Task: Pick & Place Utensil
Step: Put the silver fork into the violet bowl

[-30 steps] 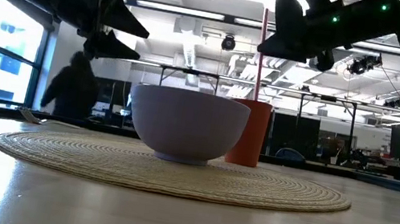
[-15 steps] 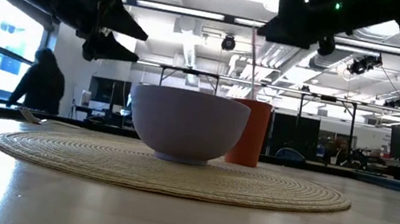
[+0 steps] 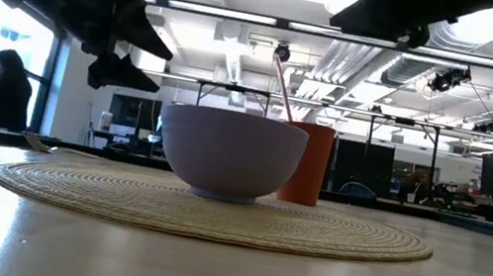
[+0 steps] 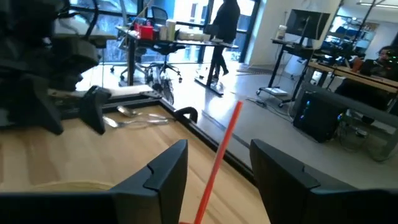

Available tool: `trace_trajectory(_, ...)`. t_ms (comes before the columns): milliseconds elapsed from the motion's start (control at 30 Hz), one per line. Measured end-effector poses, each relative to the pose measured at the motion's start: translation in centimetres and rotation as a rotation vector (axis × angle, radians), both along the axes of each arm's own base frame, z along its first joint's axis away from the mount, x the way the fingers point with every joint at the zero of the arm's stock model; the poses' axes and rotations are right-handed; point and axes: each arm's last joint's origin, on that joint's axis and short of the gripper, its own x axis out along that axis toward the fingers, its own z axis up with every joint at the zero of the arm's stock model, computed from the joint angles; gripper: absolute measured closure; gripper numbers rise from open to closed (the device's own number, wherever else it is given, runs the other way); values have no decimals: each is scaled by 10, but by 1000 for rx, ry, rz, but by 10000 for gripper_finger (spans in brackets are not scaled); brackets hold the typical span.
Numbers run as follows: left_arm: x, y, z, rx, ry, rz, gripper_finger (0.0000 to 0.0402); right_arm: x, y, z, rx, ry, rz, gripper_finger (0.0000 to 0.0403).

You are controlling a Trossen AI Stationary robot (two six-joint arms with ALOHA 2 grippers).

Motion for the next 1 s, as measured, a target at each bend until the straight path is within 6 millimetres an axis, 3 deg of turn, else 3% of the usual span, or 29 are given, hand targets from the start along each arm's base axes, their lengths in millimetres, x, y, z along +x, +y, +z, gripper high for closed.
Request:
trace_trajectory(200,0,1,0,28,2,15,62,1,3,-1,42,-20,66,245)
trace_trajectory(433,-3,9,-1,82,75,203,62,3,-3,0,48,-25,109,249)
trace_trajectory(567,-9,26,4,59,199,306,62,3,-11,0,48,-25,90,251)
trace_trajectory(1000,-53,87,-26,-32,548,732,62,6,-38,10,60,-133,163,255)
